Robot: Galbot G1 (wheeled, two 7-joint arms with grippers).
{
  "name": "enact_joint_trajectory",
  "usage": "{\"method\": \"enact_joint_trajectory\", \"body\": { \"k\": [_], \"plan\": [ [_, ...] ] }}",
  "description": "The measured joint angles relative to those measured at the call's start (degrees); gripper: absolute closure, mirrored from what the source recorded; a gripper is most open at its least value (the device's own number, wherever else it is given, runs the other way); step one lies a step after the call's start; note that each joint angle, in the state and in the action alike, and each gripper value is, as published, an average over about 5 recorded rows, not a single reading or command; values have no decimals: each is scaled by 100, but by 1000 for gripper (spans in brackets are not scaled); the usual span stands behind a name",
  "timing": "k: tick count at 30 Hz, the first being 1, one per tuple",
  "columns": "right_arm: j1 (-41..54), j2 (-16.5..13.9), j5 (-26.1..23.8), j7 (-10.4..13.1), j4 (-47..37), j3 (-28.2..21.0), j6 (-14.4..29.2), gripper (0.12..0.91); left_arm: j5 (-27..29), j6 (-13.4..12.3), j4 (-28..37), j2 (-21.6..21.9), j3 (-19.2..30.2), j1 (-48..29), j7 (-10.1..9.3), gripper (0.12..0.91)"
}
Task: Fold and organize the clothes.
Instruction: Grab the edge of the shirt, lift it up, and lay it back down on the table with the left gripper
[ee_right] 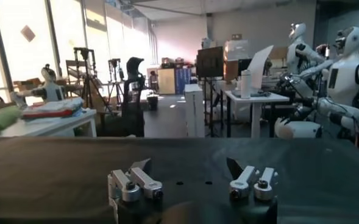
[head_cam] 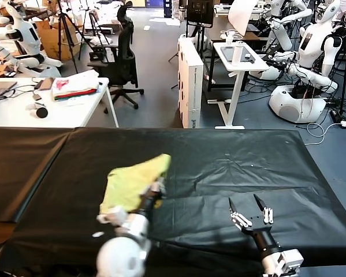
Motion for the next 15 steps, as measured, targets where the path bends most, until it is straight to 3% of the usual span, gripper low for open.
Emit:
{"method": "enact_joint_trajectory", "body": {
  "k": [4, 12, 15],
  "plan": [
    [65, -82, 116, -121, -3, -2, -200, 118, 424, -40, 489, -119, 375, -112, 115, 773],
    [400, -371, 684, -196, -221, -277, -719, 118, 1004, -203, 567, -112, 696, -194, 514, 290],
    [589, -469, 1003, -129, -293, -455, -964, 118, 1270, -404, 497, -115, 722, -184, 707, 162]
  ]
}}
